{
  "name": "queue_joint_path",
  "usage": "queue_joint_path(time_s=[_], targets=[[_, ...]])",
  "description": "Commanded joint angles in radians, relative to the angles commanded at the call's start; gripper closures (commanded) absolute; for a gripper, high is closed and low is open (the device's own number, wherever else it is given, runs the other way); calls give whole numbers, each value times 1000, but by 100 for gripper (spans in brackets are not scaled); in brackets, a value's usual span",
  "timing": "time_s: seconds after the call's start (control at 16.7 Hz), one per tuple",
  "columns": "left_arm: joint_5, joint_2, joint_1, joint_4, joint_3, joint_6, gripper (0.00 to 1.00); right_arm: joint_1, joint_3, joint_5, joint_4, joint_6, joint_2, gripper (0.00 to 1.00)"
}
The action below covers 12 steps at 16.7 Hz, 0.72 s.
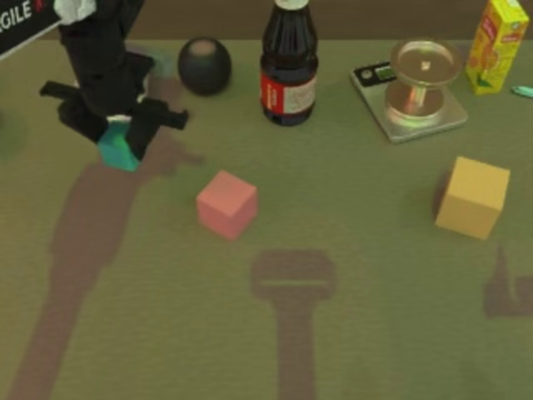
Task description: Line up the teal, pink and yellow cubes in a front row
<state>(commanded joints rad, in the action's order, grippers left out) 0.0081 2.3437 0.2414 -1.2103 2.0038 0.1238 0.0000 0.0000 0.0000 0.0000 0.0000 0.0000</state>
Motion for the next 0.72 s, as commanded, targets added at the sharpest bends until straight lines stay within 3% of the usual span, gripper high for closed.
queue_joint_path(time_s=[0.72], targets=[[-22, 66, 551, -112, 164, -818, 100, 0, 0, 0, 0, 0, 0, 0]])
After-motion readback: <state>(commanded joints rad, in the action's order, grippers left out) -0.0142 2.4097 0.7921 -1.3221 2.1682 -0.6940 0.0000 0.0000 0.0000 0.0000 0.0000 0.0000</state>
